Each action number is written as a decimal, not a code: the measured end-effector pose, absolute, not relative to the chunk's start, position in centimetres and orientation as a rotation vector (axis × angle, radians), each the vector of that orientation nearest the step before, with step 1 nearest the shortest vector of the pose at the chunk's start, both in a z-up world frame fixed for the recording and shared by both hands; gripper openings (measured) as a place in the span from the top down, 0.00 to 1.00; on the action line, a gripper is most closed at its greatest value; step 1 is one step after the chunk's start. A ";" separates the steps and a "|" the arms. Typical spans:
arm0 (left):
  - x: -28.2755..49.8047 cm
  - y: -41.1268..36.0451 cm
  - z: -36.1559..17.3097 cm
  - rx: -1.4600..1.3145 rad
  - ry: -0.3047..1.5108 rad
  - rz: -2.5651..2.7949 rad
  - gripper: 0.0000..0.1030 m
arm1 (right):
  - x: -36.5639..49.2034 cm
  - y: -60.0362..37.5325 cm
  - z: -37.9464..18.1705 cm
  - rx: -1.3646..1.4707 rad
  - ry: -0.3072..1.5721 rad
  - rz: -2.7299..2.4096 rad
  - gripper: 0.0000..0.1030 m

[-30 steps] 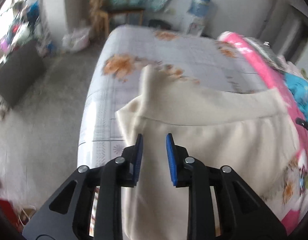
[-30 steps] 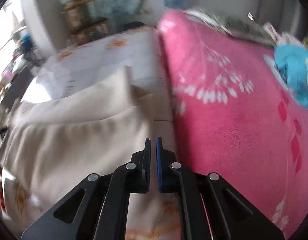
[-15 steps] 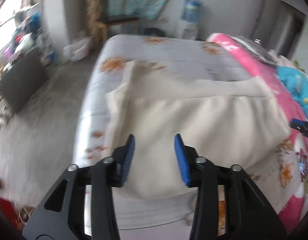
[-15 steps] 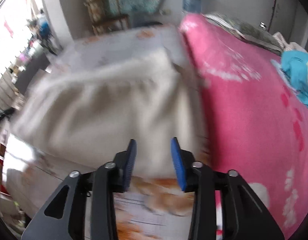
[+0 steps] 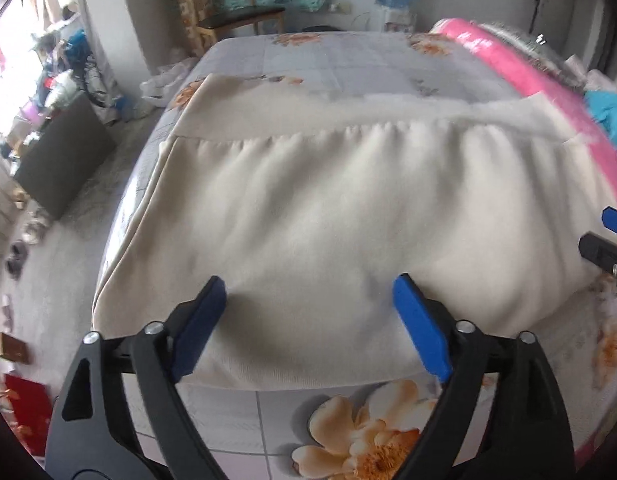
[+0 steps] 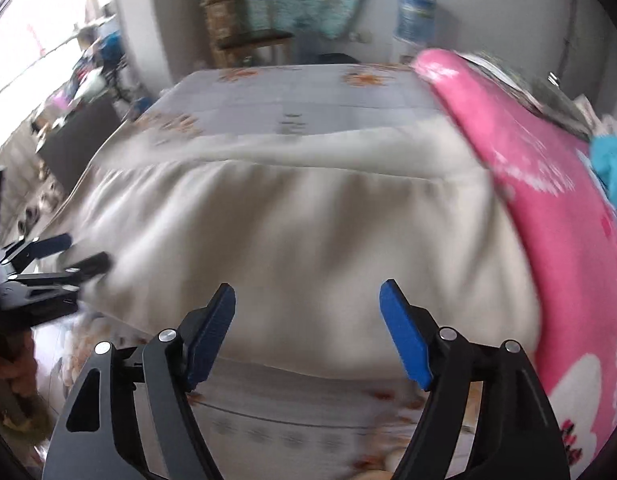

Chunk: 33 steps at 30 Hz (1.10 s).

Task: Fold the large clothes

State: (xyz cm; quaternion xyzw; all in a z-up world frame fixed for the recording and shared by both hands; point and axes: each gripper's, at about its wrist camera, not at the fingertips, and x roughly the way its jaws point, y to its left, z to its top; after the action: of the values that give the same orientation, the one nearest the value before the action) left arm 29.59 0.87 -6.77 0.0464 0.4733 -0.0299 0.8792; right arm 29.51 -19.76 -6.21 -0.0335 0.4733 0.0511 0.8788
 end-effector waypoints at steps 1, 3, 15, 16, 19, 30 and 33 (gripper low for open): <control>29.5 0.8 -6.9 0.097 0.980 -0.043 0.16 | 29.8 -19.2 -7.3 -0.091 1.016 0.096 0.23; 29.7 0.7 -7.0 0.087 0.982 -0.025 0.13 | 29.8 -19.3 -8.1 -0.074 1.007 0.075 0.21; 30.4 1.1 -7.5 0.051 0.978 -0.013 0.08 | 24.0 -20.5 -6.2 -0.013 1.041 0.003 0.15; 30.5 1.1 -7.6 0.049 0.978 -0.014 0.08 | 23.8 -20.6 -6.6 -0.009 1.050 -0.009 0.15; 30.5 1.3 -7.6 0.038 0.978 -0.017 0.08 | 23.6 -20.6 -7.0 -0.001 1.061 -0.019 0.15; 29.4 1.3 -5.7 0.058 0.980 -0.011 0.08 | 23.4 -20.1 -4.9 0.005 1.013 -0.024 0.15; 27.2 1.2 -3.7 0.047 0.938 -0.007 0.08 | 22.5 -19.6 -3.6 -0.003 0.990 -0.022 0.15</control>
State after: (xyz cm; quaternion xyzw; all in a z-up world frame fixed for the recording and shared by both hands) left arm 27.24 1.24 -3.70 0.0224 0.4521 -0.0033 0.8917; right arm 22.50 -19.60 -3.61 -0.0014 0.4749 -0.0106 0.8800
